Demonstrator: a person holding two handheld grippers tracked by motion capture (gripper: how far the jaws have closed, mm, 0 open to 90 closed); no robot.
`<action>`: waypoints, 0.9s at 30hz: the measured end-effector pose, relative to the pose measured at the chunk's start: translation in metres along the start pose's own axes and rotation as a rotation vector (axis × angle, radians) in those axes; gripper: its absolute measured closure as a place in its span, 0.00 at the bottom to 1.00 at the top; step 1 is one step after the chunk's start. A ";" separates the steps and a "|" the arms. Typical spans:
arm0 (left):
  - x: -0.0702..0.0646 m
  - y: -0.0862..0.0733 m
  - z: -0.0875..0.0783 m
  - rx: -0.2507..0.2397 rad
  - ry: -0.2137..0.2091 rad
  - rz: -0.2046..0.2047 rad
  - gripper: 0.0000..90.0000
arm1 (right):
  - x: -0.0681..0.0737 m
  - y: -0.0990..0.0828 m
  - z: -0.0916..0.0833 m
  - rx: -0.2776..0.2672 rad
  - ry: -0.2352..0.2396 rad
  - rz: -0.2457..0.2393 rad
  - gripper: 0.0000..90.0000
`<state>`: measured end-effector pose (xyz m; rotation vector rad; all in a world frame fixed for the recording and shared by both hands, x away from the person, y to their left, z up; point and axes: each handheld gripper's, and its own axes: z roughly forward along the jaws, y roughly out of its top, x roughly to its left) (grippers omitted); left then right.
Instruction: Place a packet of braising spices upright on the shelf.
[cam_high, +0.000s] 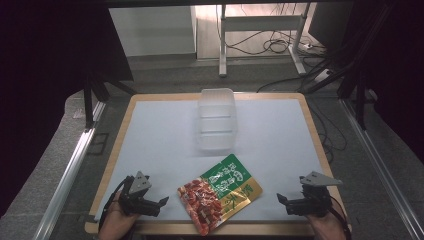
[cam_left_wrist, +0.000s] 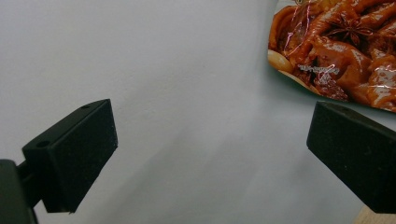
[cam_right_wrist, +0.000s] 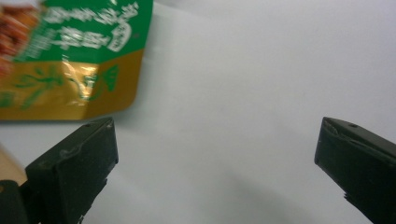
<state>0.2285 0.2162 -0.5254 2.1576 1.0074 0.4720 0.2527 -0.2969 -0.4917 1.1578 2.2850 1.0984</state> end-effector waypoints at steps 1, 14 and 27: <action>0.000 0.000 0.000 0.000 0.001 -0.002 0.02 | -0.003 -0.002 -0.001 -0.018 0.004 0.015 0.00; 0.000 0.000 0.000 0.007 0.007 0.005 0.03 | -0.008 -0.003 0.001 -0.033 0.008 0.014 0.00; 0.000 0.000 0.000 0.007 0.008 0.005 0.03 | -0.006 -0.002 0.003 -0.040 0.006 -0.011 0.00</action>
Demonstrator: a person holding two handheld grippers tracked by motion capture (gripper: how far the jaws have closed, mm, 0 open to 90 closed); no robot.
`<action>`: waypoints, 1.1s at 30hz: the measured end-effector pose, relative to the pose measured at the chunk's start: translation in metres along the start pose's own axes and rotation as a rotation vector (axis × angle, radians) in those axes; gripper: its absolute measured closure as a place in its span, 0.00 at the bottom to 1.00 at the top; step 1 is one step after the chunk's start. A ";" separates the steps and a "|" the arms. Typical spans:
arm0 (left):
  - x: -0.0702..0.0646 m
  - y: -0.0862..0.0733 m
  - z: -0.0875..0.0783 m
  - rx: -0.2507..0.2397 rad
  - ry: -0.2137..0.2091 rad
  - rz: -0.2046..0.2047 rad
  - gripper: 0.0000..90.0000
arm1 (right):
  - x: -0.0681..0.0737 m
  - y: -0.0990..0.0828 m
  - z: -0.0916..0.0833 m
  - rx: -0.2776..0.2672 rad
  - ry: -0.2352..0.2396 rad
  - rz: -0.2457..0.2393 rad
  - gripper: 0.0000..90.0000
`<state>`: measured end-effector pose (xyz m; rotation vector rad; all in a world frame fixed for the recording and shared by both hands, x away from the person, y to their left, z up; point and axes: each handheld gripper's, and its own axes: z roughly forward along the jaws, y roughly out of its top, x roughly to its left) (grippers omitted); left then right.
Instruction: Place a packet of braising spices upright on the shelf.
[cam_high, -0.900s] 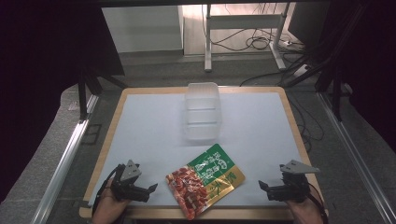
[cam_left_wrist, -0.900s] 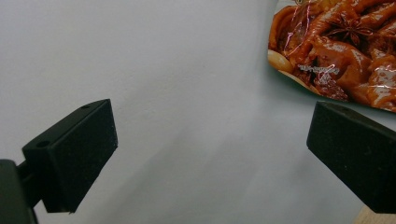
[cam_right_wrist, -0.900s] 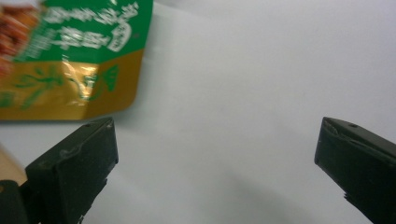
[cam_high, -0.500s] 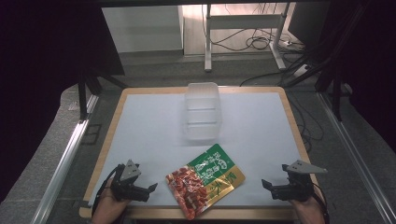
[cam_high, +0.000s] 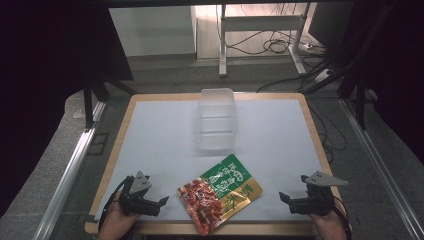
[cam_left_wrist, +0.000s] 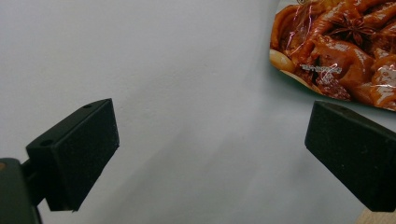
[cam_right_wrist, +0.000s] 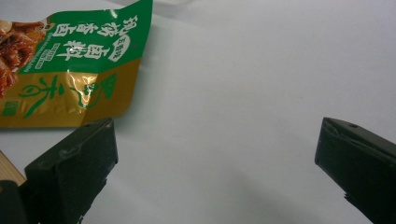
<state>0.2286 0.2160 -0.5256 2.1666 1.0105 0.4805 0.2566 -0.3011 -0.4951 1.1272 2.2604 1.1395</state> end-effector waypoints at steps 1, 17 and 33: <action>0.000 0.000 0.000 0.000 0.000 0.000 0.03 | 0.001 0.000 0.000 -0.002 0.001 -0.005 0.00; 0.000 0.000 0.000 -0.002 0.000 -0.002 0.03 | 0.006 0.005 0.005 -0.022 0.009 -0.043 0.00; -0.001 0.000 0.000 -0.003 -0.001 0.004 0.03 | 0.010 0.011 0.016 -0.009 0.030 -0.066 0.00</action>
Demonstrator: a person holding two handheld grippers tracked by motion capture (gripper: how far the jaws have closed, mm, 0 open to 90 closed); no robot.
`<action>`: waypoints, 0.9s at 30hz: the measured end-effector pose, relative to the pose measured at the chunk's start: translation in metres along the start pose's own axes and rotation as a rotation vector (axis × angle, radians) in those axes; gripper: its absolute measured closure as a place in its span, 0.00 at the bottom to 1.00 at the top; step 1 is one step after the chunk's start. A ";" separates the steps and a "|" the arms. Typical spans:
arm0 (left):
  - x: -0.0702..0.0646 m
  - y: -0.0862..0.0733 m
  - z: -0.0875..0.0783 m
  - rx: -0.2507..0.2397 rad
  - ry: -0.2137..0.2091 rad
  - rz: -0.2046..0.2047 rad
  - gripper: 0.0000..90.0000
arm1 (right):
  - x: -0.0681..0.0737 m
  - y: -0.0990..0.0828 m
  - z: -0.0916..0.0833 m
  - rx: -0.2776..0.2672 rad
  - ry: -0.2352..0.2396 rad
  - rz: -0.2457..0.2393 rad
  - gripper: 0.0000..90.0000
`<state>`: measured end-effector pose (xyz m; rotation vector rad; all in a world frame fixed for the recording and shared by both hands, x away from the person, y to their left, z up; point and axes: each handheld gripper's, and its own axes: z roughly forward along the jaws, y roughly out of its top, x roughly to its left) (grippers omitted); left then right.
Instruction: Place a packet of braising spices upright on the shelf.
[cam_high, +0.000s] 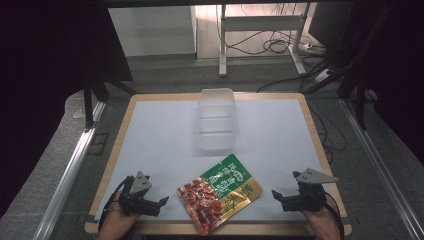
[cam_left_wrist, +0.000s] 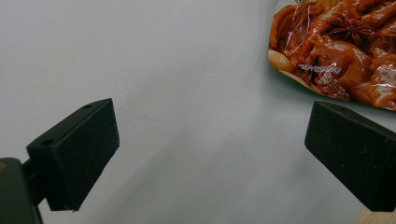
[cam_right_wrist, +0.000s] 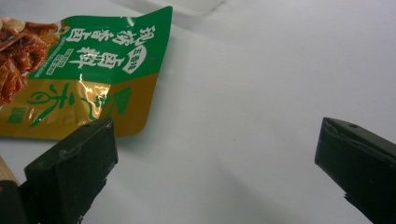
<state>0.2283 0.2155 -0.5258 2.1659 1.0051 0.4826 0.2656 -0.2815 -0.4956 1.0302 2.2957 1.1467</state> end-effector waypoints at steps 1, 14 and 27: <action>0.000 0.000 0.000 0.000 0.000 0.000 0.04 | 0.001 0.001 0.002 0.000 0.006 -0.003 0.00; 0.000 0.000 0.000 -0.001 -0.002 -0.002 0.04 | 0.004 0.010 0.012 -0.021 0.057 -0.001 0.00; 0.000 0.000 0.000 0.002 -0.002 -0.001 0.04 | 0.014 0.023 0.036 -0.030 0.111 -0.050 0.00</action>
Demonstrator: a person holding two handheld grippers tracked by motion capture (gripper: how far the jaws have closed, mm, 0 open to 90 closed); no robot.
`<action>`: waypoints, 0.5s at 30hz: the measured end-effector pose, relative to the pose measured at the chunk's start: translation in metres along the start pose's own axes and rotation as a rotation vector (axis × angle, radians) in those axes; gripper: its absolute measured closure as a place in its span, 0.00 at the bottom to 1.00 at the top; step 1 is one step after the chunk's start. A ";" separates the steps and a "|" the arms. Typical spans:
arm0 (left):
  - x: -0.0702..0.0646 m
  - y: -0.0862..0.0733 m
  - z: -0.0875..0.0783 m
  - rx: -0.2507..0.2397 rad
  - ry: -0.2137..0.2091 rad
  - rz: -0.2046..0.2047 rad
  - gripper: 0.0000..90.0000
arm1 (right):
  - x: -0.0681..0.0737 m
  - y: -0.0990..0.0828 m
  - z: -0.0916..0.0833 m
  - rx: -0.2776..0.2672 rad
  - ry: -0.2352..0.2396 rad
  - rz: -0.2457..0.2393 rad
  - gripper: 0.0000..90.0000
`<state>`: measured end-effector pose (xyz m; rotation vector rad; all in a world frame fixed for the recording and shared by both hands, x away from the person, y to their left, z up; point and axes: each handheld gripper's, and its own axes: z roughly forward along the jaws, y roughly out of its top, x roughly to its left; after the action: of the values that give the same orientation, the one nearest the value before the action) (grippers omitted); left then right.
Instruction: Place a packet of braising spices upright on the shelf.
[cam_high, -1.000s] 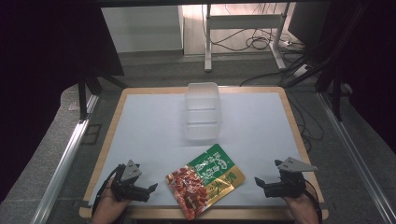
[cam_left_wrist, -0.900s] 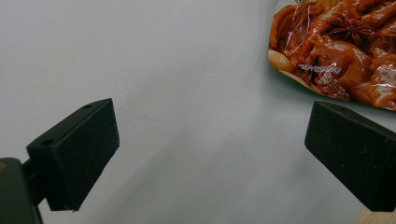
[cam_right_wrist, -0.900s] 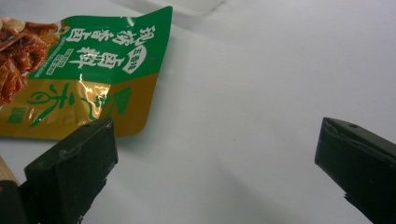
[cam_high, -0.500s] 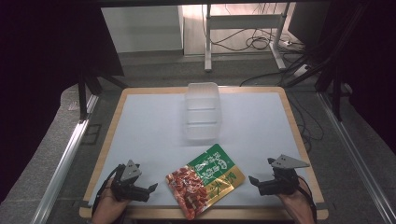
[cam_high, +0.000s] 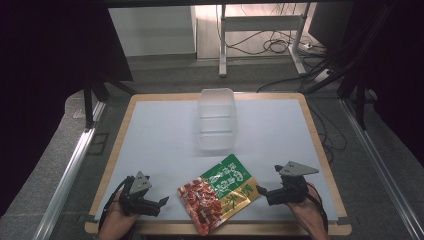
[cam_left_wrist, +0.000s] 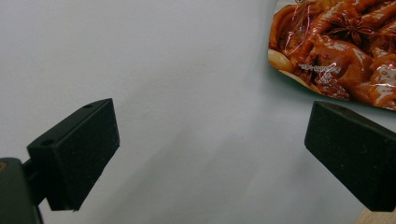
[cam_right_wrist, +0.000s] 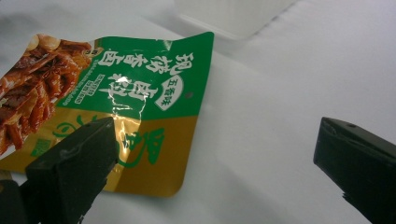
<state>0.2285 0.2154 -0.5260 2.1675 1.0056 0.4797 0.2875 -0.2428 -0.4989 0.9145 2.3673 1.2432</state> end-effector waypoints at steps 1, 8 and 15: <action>0.000 0.000 0.000 0.000 0.000 0.000 0.04 | 0.001 0.001 0.002 0.000 0.001 -0.002 0.00; 0.000 0.000 0.000 0.004 0.000 0.004 0.04 | 0.003 0.004 0.015 0.007 0.036 -0.017 0.00; 0.000 0.000 0.000 0.006 -0.001 0.007 0.04 | 0.008 0.009 0.030 0.029 0.086 -0.005 0.00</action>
<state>0.2286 0.2153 -0.5259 2.1770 1.0011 0.4791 0.3009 -0.2155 -0.5084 0.8806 2.4581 1.2736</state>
